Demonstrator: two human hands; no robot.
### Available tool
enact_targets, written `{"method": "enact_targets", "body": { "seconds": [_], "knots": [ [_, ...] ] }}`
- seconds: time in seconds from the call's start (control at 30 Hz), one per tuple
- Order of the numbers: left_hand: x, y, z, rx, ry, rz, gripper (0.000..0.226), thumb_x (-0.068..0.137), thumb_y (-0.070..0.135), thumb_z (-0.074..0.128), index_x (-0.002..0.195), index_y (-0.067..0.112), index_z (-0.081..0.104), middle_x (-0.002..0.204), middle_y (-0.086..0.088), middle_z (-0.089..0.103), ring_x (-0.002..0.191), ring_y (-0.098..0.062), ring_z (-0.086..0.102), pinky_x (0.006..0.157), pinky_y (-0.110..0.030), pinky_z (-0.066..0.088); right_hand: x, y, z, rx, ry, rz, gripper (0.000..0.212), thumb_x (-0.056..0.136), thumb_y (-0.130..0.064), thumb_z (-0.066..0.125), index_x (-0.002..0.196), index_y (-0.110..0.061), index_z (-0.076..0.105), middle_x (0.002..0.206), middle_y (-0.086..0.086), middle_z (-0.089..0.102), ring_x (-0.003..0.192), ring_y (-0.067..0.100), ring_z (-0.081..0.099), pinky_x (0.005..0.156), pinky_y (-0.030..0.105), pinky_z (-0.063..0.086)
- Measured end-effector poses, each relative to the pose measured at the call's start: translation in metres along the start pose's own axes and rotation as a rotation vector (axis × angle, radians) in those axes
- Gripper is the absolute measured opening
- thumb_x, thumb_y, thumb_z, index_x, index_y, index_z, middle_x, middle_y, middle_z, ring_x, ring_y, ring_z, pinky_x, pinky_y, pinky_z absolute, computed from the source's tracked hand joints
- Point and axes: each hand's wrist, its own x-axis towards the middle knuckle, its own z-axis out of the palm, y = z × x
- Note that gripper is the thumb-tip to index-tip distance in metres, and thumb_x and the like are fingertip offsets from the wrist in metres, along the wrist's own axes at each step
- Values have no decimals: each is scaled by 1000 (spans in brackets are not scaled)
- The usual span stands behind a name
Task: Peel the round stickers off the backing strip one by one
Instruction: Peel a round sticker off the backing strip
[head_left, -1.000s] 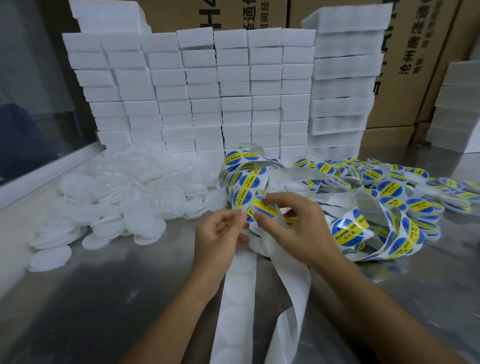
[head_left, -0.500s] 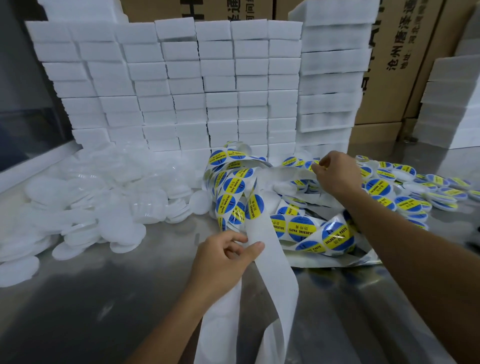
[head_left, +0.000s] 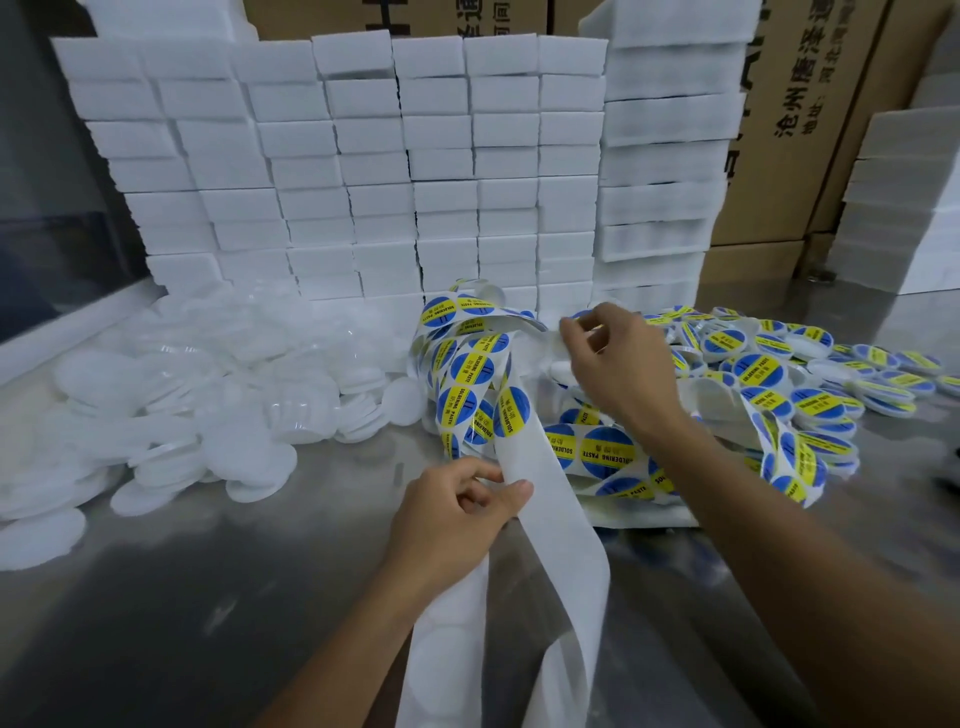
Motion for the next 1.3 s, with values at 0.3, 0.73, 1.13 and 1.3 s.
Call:
{"method": "enact_targets", "body": {
  "seconds": [0.3, 0.73, 1.13, 1.3],
  "knots": [
    [-3, 4, -3, -32, -19, 9, 43, 59, 70, 67, 86, 36, 66, 65, 7, 70, 60, -7, 61, 65, -31, 51, -60, -26, 12, 230, -322, -87, 13, 85, -17, 72, 96, -21, 74, 71, -13, 64, 59, 3, 55, 62, 30, 47],
    [-6, 15, -16, -451, 84, 109, 15, 91, 1, 61, 91, 13, 70, 74, 0, 72, 56, -2, 62, 54, -12, 46, -76, -28, 2, 584, -452, -51, 32, 83, -1, 72, 105, -23, 74, 88, -4, 72, 63, -1, 60, 62, 10, 45],
    [-6, 14, -14, -437, 99, 118, 17, 94, 1, 57, 88, 12, 68, 67, 6, 70, 55, -1, 61, 54, -13, 47, -80, -30, 5, 542, -388, -96, 32, 80, -1, 71, 105, -20, 75, 101, -5, 73, 73, 13, 61, 75, 29, 56],
    [-7, 16, -14, -430, 80, 106, 20, 94, -2, 56, 80, 10, 66, 63, 6, 68, 53, -3, 61, 54, -14, 48, -81, -31, 5, 538, -377, -116, 29, 80, -1, 72, 105, -15, 75, 93, -12, 72, 64, 0, 58, 67, 15, 49]
  ]
}}
